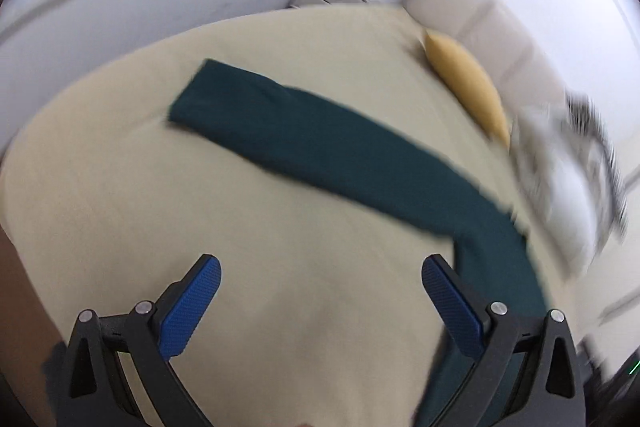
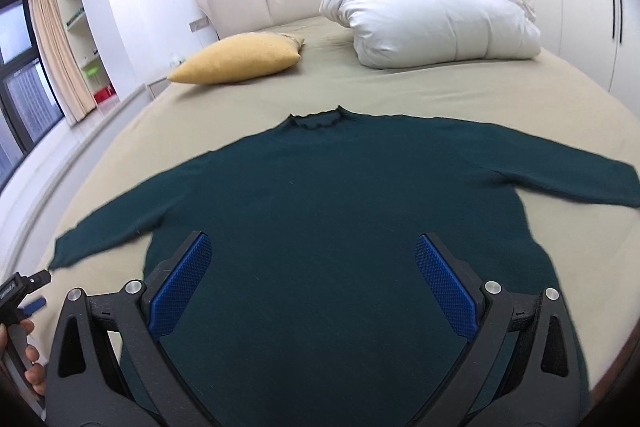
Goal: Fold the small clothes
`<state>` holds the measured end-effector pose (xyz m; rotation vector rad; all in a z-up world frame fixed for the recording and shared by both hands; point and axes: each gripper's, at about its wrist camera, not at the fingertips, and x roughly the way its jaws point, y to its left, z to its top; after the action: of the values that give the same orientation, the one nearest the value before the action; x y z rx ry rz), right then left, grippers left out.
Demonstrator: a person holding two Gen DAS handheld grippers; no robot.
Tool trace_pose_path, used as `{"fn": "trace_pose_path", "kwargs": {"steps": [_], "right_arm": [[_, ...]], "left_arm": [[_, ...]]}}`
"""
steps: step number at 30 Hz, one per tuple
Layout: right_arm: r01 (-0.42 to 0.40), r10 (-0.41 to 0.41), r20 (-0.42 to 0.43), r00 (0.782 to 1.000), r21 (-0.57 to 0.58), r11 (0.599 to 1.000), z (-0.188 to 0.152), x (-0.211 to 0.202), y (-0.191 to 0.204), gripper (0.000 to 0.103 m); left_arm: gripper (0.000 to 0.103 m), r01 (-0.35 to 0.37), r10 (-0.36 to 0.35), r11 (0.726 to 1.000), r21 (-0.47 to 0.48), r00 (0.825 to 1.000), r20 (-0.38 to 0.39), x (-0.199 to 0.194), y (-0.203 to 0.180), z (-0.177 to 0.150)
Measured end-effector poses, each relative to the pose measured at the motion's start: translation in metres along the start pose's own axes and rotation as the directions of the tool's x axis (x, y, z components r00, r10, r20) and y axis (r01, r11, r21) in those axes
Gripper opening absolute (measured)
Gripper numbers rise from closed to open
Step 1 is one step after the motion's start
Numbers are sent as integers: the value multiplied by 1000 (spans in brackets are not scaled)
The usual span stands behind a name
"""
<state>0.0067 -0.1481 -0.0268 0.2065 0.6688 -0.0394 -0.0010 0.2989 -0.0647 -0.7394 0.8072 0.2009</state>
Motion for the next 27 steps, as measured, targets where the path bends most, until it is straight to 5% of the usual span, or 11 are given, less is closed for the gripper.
{"fn": "trace_pose_path", "kwargs": {"steps": [2, 4, 8, 17, 20, 22, 23, 24, 27], "right_arm": [[-22, 22, 0, 1000, 8, 1000, 4, 7, 3, 102], [-45, 45, -5, 999, 13, 999, 6, 15, 5, 99], [-102, 105, -63, 992, 42, 994, 11, 38, 6, 73], [-116, 128, -121, 984, 102, 988, 13, 83, 0, 72], [-121, 135, -122, 983, 110, 986, 12, 90, -2, 72], [-129, 141, -121, 982, 108, 986, 11, 92, -5, 70], [-132, 145, -120, 982, 107, 985, 10, 90, -7, 65], [-136, 148, -120, 982, 105, 985, 10, 89, -9, 59], [-142, 154, -117, 981, 107, 984, 9, 86, -21, 45]], "left_arm": [[102, 36, -27, 993, -114, 996, 83, 2, 22, 17], [101, 86, -72, 976, -200, 994, 78, 16, 38, 27], [70, 199, -185, 907, -372, 980, 73, 53, 67, 41], [64, 219, -145, 805, -551, 974, 175, 58, 88, 44], [51, 186, -108, 812, -554, 979, 171, 64, 93, 48], [29, 143, -68, 827, -544, 985, 156, 70, 95, 56], [9, 105, -43, 830, -548, 991, 125, 75, 95, 64], [7, 96, -44, 841, -532, 993, 110, 78, 89, 72], [8, 86, -49, 935, -344, 992, 117, 73, 34, 90]]}}
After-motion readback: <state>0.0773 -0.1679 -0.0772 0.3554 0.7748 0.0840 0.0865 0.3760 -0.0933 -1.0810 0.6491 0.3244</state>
